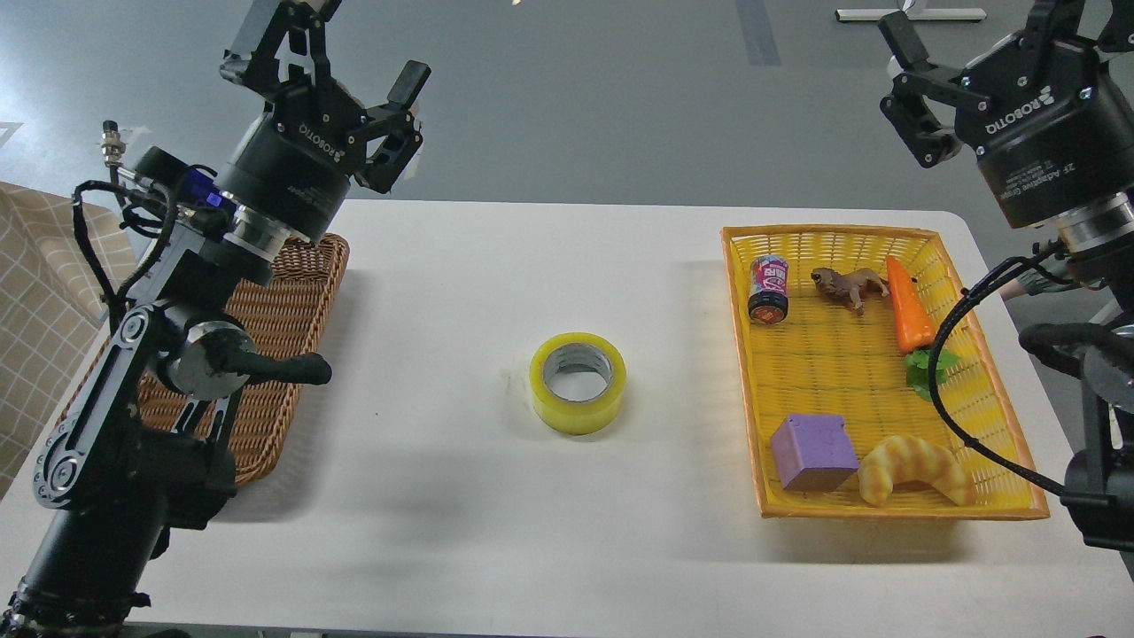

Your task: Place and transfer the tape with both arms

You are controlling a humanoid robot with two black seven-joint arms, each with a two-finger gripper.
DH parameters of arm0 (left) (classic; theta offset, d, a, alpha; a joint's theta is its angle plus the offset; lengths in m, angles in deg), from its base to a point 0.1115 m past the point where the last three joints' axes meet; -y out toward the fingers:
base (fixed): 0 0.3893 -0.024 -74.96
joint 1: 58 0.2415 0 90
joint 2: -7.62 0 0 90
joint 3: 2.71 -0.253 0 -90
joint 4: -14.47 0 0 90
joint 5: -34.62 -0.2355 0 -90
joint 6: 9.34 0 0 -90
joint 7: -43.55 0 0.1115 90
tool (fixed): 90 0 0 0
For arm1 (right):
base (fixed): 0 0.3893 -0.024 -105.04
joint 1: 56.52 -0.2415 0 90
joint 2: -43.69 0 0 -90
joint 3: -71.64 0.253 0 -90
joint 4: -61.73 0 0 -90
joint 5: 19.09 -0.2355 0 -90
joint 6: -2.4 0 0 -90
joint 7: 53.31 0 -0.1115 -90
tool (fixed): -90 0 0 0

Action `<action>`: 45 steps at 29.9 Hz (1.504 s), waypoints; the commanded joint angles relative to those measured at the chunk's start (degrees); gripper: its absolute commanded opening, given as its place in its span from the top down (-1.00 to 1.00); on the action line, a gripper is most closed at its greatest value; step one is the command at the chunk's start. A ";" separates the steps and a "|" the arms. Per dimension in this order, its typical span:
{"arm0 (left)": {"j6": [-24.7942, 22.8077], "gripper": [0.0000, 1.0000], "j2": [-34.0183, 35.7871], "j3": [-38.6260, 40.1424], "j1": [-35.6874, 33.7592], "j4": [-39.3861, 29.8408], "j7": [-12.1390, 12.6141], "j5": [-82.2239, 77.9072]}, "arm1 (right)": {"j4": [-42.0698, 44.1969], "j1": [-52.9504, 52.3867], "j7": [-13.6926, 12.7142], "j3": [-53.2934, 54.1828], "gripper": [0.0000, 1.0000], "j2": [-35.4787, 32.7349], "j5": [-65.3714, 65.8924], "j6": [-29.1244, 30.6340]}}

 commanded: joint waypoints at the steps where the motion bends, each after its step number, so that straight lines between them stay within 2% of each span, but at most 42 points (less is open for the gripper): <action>1: 0.98 -0.96 0.61 -0.48 -0.14 -0.11 -3.58 -1.19 | -0.09 -0.10 0.02 -0.07 -1.00 0.23 0.06 0.01; 4: 3.35 -0.96 1.41 -0.83 -1.37 -0.11 -4.73 -11.80 | -0.18 0.25 0.02 0.01 -1.00 0.23 0.15 -0.17; 7: 5.11 -0.96 0.79 -2.14 -2.25 -0.11 -4.29 -25.25 | -0.53 0.69 0.02 0.45 -1.00 0.58 0.15 -1.05; 9: 6.25 -0.96 0.88 -5.91 -2.42 -0.11 -3.94 -36.74 | -0.88 0.87 0.02 0.54 -1.00 2.42 0.15 -2.54; 13: 7.66 -0.96 1.67 -10.58 -1.72 0.42 -3.59 -49.69 | -0.88 0.43 0.02 0.45 -1.00 3.48 0.15 -2.63; 20: 8.11 -0.96 2.02 -19.20 1.36 1.12 -0.16 -72.28 | -0.88 0.34 0.02 0.89 -1.00 3.66 0.24 -3.16; 21: 8.11 -0.96 1.94 -19.29 1.36 1.65 0.37 -74.74 | -0.97 0.34 0.02 0.89 -1.00 3.66 0.24 -3.16; 23: 8.19 -0.96 1.32 -19.29 1.88 3.84 3.52 -77.24 | -1.05 0.34 0.02 1.24 -1.00 3.75 0.15 -3.16; 26: 8.28 -0.96 0.62 -19.64 2.15 4.38 6.87 -77.24 | -0.97 -0.01 -0.07 1.51 -1.00 3.66 0.24 -3.16; 31: 8.28 -0.96 1.49 -26.39 1.36 6.05 9.15 -77.24 | -0.97 -1.33 -0.50 1.68 -1.00 3.22 0.24 -3.16; 37: 8.28 -0.96 1.85 -27.02 2.15 7.89 14.95 -77.24 | -0.79 -2.82 -0.68 1.68 -1.00 3.04 0.24 -3.16; 41: 8.28 -0.96 1.32 -29.22 2.15 8.16 15.49 -77.24 | -0.79 -2.82 -0.68 1.68 -1.00 2.96 0.24 -3.16; 43: 8.28 -0.96 0.79 -30.01 2.15 8.42 16.54 -77.24 | -0.62 -2.82 -0.68 1.68 -1.00 2.96 0.24 -3.16; 45: 8.46 -0.96 0.44 -30.01 2.58 9.64 18.90 -77.24 | -0.62 -2.82 -0.68 1.68 -1.00 2.96 0.24 -3.16</action>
